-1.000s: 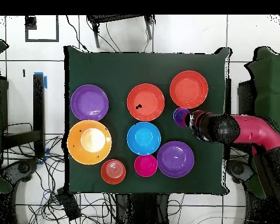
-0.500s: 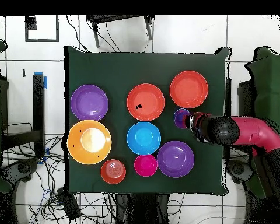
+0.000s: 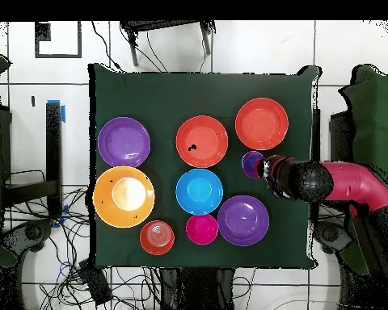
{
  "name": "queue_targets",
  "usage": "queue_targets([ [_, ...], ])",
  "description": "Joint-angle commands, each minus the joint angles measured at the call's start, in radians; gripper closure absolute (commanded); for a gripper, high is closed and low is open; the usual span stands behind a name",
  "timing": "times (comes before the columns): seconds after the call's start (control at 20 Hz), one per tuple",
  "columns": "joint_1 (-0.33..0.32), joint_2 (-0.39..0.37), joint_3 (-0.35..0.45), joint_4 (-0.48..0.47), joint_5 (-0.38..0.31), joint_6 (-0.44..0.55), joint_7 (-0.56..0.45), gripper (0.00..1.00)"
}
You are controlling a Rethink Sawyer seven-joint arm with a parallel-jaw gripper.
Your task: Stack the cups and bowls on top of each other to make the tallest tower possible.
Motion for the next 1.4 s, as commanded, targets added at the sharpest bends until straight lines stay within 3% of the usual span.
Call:
queue_targets([
  [0.05, 0.027, 0.014, -0.014, -0.023, -0.055, 0.095, -0.254, 1.00],
  [0.2, 0.029, 0.019, -0.012, -0.029, -0.059, 0.085, -0.254, 1.00],
  [0.25, 0.026, 0.017, -0.011, -0.021, -0.060, 0.078, -0.252, 0.00],
  [1.15, 0.027, 0.011, 0.009, -0.021, -0.049, 0.070, -0.255, 0.00],
  [1.4, 0.013, -0.068, 0.052, 0.023, 0.009, 0.092, -0.247, 0.00],
])
